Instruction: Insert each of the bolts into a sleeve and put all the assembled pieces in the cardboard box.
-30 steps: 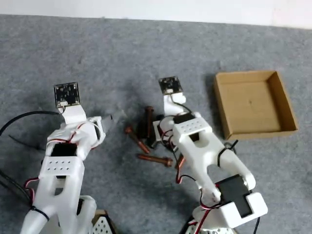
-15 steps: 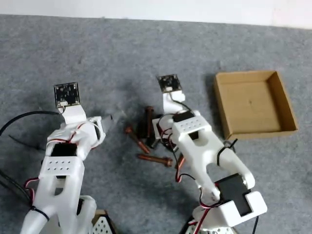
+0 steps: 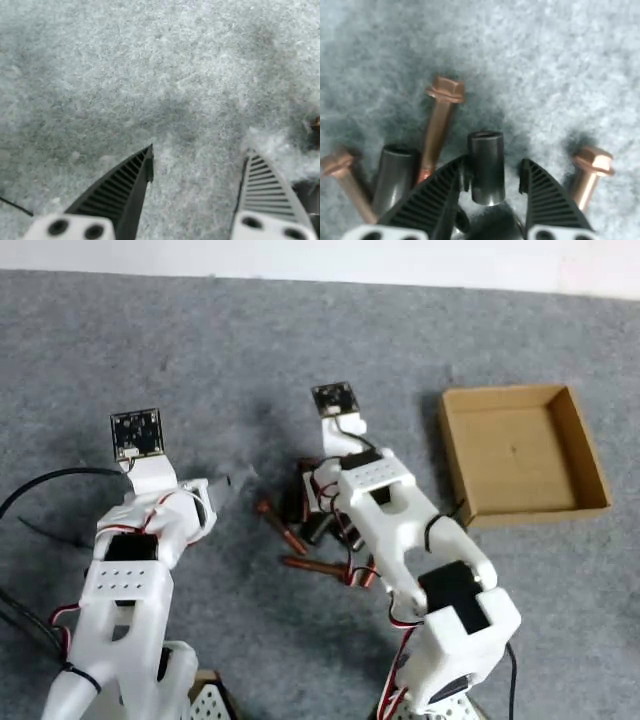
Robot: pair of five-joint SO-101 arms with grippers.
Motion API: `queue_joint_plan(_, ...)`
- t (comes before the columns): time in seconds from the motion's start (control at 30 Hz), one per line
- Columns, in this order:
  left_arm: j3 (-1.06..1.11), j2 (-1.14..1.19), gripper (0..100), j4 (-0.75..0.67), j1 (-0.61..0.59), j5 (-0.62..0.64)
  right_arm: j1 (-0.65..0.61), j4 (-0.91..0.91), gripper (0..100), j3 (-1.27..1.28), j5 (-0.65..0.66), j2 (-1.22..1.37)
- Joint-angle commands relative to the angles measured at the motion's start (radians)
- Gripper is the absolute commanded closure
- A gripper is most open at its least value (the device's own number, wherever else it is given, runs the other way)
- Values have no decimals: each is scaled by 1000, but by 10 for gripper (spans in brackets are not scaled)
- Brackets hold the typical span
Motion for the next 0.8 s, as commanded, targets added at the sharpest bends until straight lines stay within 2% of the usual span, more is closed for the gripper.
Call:
queue_joint_plan(0.0,-12,4,733,-14,-1,8,16,-8,836,-42,8,15)
queue_joint_plan(0.23,-10,2,733,-14,-2,8,77,-10,836,-41,12,16)
queue_joint_plan(0.53,-7,2,733,-14,-5,8,81,-10,842,-41,43,16)
queue_joint_plan(0.6,-7,2,733,-14,-5,6,81,-10,885,-41,91,16)
queue_joint_plan(0.7,-7,2,733,-14,-5,6,81,-10,998,-41,120,16)
queue_joint_plan(0.77,-7,2,733,-14,-5,6,81,-10,985,-41,120,16)
